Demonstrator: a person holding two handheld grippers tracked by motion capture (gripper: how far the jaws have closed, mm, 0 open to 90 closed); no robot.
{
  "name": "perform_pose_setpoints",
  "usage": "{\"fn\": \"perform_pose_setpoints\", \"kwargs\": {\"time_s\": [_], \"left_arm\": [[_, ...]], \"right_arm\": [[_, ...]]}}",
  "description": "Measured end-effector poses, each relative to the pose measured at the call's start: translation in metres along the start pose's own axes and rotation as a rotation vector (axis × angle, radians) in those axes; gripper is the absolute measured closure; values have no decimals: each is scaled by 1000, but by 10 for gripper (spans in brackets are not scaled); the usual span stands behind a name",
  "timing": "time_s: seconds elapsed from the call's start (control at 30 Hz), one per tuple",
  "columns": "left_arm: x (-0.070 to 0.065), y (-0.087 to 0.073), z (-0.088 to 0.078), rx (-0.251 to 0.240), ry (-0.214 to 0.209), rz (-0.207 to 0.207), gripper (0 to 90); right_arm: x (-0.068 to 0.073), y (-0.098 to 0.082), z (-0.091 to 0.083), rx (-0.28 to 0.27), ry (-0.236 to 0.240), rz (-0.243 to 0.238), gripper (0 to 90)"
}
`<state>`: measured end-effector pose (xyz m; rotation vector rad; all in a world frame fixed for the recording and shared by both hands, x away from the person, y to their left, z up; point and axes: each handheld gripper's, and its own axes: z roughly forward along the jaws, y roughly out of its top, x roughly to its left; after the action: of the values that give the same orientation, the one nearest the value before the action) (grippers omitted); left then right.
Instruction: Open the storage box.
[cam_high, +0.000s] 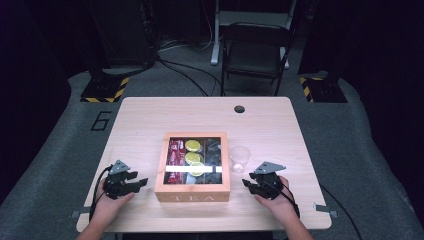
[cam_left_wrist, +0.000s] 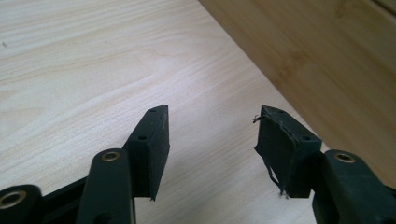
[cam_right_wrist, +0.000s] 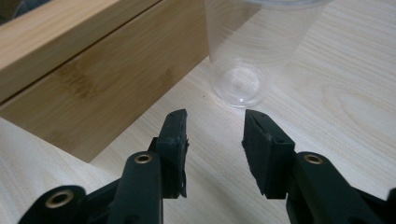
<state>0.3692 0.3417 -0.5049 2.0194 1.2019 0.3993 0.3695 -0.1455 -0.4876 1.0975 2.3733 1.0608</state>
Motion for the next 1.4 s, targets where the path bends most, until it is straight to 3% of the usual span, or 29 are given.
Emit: {"fn": "perform_pose_setpoints", "kwargs": {"time_s": [0.27, 0.47, 0.7, 0.8, 1.4], "left_arm": [[-4, 3, -7, -32, -4, -23, 485], [-8, 5, -8, -19, -7, -2, 494], [-11, 7, -10, -25, -8, 22, 498], [-12, 6, -9, -26, -5, 32, 498], [-12, 7, -10, -26, -8, 33, 498]], "right_arm": [[6, 3, -11, -20, 30, -17, 671], [11, 11, -25, -55, 44, -18, 709], [15, 19, -38, -50, 80, -12, 753], [19, 19, -42, -46, 92, -32, 782], [47, 8, -39, -20, 164, -77, 845]]}}
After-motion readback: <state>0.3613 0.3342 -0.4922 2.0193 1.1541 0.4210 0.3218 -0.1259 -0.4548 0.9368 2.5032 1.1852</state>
